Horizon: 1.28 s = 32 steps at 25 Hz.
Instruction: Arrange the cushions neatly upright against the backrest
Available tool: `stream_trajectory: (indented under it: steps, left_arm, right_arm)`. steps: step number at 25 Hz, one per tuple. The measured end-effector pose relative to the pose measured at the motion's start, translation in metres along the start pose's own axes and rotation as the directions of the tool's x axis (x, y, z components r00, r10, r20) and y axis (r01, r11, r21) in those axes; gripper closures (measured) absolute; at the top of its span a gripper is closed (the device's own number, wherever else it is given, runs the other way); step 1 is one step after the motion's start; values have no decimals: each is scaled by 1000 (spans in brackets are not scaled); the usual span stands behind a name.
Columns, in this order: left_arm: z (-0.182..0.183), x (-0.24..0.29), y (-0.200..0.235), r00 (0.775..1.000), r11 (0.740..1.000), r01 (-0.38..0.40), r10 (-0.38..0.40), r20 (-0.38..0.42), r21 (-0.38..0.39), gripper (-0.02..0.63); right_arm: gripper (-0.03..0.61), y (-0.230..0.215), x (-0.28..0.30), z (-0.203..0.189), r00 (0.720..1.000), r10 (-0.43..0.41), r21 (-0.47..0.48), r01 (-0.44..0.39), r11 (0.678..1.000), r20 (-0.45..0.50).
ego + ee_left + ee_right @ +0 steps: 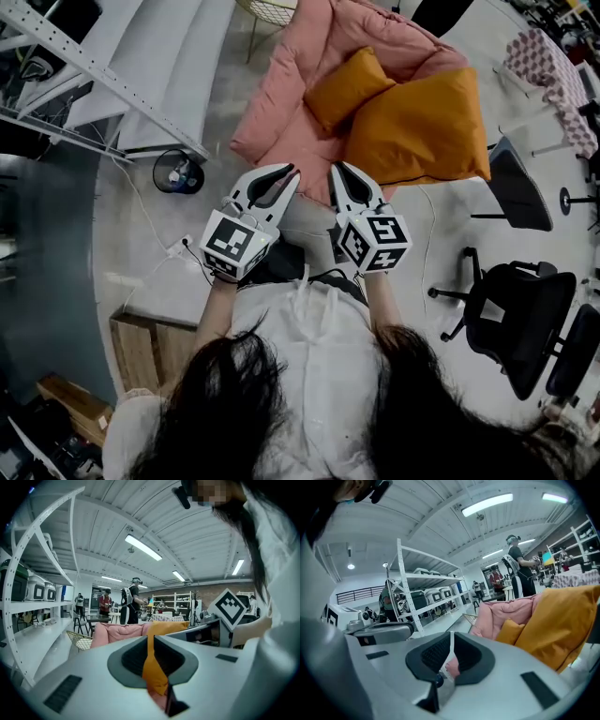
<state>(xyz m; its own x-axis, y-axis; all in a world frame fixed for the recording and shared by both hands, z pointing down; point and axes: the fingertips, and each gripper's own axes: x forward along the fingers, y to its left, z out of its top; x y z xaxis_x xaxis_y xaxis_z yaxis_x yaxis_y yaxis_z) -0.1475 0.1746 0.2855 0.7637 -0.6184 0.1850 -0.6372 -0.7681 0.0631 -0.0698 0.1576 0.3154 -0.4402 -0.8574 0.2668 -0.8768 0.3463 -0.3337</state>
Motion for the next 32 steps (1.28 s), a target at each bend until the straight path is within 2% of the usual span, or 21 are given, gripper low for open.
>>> stream_trajectory:
  steps: [7,12,17,24,28,32]
  left_arm:
    - [-12,-1,72,999,999,37,-37,-20,-12,574]
    - [-23,10,94,997,997,71,-72,-35,-27,574]
    - [-31,32,109,993,995,101,-100,-57,11,574]
    - [-25,95,134,990,987,142,-140,-31,77,574]
    - [-27,136,147,983,974,180,-173,-65,136,574]
    - [-31,174,156,976,969,203,-190,-107,140,574]
  right_arm:
    - [538,8,51,-9,996,-81,8,82,997,-33]
    - [538,-5,67,-21,987,-137,19,139,990,-83]
    - [538,-25,83,-27,979,-172,25,175,984,-106]
    - [538,-87,119,-22,970,-205,44,212,976,-132]
    - [538,-132,147,-15,961,-221,-4,223,975,-168]
    - [537,-190,178,-7,944,-255,-75,245,967,-211]
